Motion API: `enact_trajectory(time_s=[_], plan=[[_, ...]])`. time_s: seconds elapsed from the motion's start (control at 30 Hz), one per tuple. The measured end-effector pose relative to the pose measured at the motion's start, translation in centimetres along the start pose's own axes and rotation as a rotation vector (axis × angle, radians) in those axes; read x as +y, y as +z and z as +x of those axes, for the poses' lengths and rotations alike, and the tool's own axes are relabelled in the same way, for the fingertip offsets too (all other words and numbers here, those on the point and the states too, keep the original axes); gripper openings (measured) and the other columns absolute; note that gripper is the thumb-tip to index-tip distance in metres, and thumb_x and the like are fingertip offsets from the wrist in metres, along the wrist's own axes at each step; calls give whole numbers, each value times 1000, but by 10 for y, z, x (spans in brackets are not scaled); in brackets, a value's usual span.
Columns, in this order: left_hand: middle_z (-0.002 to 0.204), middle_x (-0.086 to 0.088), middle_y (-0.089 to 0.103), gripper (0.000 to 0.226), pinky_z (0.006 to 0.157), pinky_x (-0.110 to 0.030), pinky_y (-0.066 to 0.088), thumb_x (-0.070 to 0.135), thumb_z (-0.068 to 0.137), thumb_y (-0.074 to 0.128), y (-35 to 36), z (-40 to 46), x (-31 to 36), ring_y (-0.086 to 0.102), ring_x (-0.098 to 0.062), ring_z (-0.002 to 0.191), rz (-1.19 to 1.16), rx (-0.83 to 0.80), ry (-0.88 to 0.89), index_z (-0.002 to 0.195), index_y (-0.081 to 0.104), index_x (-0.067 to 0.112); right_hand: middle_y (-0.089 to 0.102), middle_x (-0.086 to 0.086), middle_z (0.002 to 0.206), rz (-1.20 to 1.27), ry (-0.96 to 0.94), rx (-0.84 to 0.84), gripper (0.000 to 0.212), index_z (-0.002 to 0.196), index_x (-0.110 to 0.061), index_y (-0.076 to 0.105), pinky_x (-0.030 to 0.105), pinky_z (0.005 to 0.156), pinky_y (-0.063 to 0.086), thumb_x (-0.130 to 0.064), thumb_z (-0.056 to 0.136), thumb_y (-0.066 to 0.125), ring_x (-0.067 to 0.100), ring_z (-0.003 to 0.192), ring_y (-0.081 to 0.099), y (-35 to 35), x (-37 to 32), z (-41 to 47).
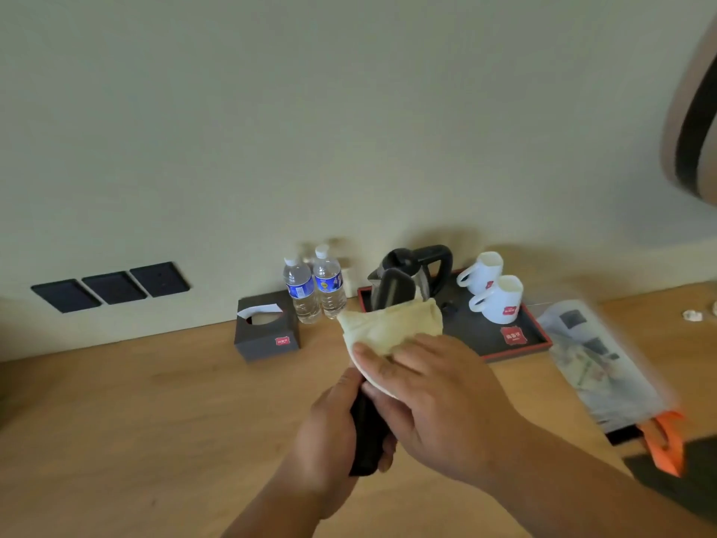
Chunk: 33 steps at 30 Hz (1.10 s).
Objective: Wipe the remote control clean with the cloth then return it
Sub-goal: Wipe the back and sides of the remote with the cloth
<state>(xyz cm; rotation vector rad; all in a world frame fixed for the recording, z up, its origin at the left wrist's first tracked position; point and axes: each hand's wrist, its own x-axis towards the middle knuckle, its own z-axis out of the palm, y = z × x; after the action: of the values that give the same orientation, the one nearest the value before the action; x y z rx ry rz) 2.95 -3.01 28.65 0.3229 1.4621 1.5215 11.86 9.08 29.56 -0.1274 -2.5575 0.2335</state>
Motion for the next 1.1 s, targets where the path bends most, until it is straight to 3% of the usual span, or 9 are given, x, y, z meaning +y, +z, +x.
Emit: enact_trajectory(time_s=[0.07, 0.1, 0.17, 0.3, 0.4, 0.6, 0.83, 0.97, 1.1], plan=[[61, -15, 52, 62, 48, -31, 33, 51, 103, 32, 2, -5, 6, 44, -25, 49, 8, -17, 3, 83, 67, 5, 61, 4, 120, -9, -10, 14, 34, 124, -30, 67, 52, 102, 38, -43, 93, 59, 31, 118, 52, -13, 6, 5], [62, -13, 53, 61, 48, -31, 34, 51, 104, 31, 4, -6, 10, 45, -25, 50, 7, -28, 14, 87, 68, 4, 48, 9, 143, 30, 18, -10, 36, 126, -35, 65, 56, 112, 26, -47, 92, 59, 35, 138, 35, -19, 9, 8], [66, -13, 54, 62, 49, -32, 35, 52, 103, 32, 7, -9, 18, 46, -24, 52, 0, -47, 47, 93, 68, 3, 21, 11, 161, 148, 70, -41, 41, 133, -38, 59, 51, 118, 22, -49, 93, 58, 32, 150, 13, -25, 8, 10], [75, -15, 57, 67, 48, -31, 37, 56, 101, 33, 6, -13, 31, 47, -24, 54, 11, -62, 78, 98, 66, -3, 50, 12, 132, 118, 58, 123, 36, 131, -29, 63, 35, 96, 46, -34, 96, 61, 28, 114, 53, -29, 7, 13], [76, -18, 56, 67, 46, -30, 36, 55, 100, 34, 6, -18, 35, 45, -25, 52, -7, -77, 89, 96, 68, -3, 54, 11, 111, 54, 33, 152, 33, 128, -24, 65, 30, 75, 47, -25, 95, 61, 22, 86, 54, -37, 13, 24], [71, -15, 56, 67, 43, -29, 36, 57, 89, 40, 13, -26, 41, 44, -23, 49, -47, -115, 79, 102, 67, -4, 52, 5, 111, 49, 261, 271, 30, 124, -27, 66, 26, 62, 46, -26, 95, 56, 17, 66, 54, -68, 28, 59], [75, -17, 55, 66, 45, -30, 35, 56, 98, 36, 14, -29, 46, 44, -24, 51, -71, -133, 69, 97, 68, -2, 52, 5, 115, 93, 75, 145, 31, 123, -22, 65, 28, 71, 46, -16, 93, 59, 18, 77, 57, -65, 5, 38], [74, -18, 54, 59, 45, -29, 35, 53, 101, 35, 12, -31, 42, 44, -24, 51, -94, -145, 42, 94, 66, 4, 46, -1, 117, 134, -48, -71, 32, 127, -25, 62, 15, 71, 38, -18, 97, 56, 3, 77, 39, -62, -3, 19], [70, -17, 52, 54, 44, -28, 32, 49, 95, 39, 9, -33, 38, 43, -23, 48, -215, -217, -3, 94, 68, 3, 46, -3, 118, 225, -152, -173, 32, 128, -22, 63, 10, 76, 38, -16, 97, 56, -3, 80, 47, -75, 1, 12]])
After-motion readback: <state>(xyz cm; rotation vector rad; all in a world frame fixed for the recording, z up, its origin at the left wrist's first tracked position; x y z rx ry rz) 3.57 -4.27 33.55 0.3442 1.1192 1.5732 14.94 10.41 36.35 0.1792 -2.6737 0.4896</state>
